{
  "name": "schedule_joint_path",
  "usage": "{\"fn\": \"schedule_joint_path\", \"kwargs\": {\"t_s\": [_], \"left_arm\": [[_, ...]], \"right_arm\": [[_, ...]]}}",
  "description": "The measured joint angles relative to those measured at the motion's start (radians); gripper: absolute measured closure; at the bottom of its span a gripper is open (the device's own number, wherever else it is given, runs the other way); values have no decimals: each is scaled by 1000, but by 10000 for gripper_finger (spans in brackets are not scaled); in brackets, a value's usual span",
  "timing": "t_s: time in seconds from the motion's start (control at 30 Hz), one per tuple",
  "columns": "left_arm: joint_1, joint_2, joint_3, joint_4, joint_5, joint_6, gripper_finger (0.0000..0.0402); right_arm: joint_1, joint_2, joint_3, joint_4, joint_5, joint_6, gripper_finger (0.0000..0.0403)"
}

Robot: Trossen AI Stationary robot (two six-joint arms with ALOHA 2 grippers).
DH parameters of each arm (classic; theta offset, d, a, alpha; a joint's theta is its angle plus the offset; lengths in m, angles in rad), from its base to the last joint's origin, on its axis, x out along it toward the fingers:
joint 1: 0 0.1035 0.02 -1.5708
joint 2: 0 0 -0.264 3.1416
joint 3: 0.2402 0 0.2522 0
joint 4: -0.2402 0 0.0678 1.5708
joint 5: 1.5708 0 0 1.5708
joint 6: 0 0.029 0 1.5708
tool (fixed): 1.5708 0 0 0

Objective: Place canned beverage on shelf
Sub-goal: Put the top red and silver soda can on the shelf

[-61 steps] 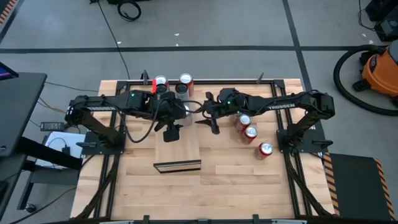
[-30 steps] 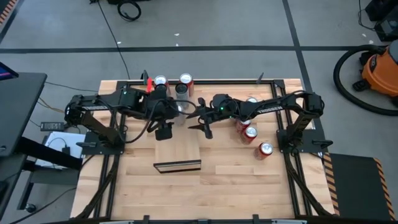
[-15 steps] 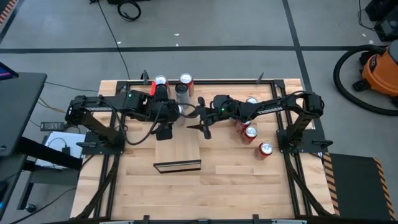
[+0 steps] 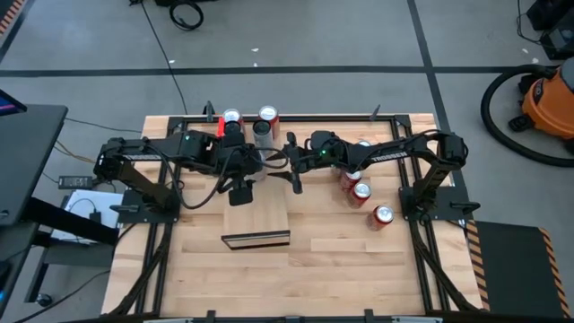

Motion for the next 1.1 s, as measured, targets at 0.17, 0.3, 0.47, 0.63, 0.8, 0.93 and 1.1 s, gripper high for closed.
{"fn": "schedule_joint_path", "kwargs": {"t_s": [0.17, 0.3, 0.47, 0.63, 0.8, 0.93, 1.1], "left_arm": [[-1, 0, 0, -25, 0, 6, 129], [-1, -5, 0, -39, -10, 8, 129], [-1, -5, 0, -39, -11, 9, 129], [-1, -5, 0, -43, -11, 9, 129], [-2, -22, 0, -64, -11, 7, 129], [-2, -34, 0, -81, -14, 1, 129], [-1, -42, 0, -92, -80, 14, 129]], "right_arm": [[2, 0, 0, -37, -11, 11, 182], [3, 0, 0, -38, -74, 46, 182], [33, 17, 0, 47, -63, 48, 182], [55, 74, -1, 124, -33, 42, 182], [45, 82, 0, 101, -18, 42, 182], [34, 73, -1, 83, -12, 47, 182], [34, 72, -1, 77, -7, 45, 182]]}}
